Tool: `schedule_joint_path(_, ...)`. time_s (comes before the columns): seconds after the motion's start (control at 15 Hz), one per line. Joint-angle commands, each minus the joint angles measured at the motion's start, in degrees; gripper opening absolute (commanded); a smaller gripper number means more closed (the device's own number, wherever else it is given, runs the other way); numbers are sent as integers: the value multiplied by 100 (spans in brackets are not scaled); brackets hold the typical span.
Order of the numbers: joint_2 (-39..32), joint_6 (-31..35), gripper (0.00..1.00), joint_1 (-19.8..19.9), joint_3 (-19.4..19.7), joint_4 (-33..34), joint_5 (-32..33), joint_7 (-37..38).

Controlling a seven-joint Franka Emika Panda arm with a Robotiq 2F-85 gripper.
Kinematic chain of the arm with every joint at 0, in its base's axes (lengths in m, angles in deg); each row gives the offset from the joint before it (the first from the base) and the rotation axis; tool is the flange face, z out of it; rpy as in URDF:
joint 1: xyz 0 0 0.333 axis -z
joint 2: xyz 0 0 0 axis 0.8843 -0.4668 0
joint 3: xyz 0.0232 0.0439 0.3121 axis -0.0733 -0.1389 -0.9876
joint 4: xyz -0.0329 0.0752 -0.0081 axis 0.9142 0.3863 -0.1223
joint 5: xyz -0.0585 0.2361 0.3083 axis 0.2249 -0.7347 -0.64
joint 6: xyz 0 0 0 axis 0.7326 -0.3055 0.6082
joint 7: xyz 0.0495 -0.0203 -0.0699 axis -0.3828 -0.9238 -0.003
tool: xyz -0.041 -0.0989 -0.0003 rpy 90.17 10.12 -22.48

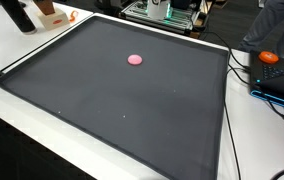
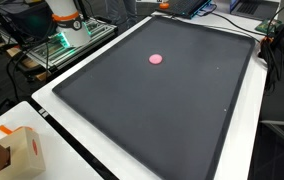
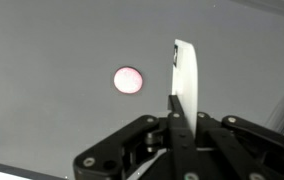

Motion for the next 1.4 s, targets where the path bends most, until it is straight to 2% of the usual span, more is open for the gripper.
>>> schedule_joint_path(0.0,-242,551,1,45,202,2,-179,-71)
schedule_joint_path(0.27,-650,1116,1,107,444,23,-283,-338)
schedule_joint_path(0.47,-1064,1204,1,217,570,22,-176,-488)
schedule_joint_path(0.73,-1494,1469,1,305,652,-90,-169,-712)
schedule_joint_path(1.0,-1855,1990,1,353,683,-241,-145,-993)
schedule_joint_path(1.33,-2253,2744,1,440,727,-423,19,-978)
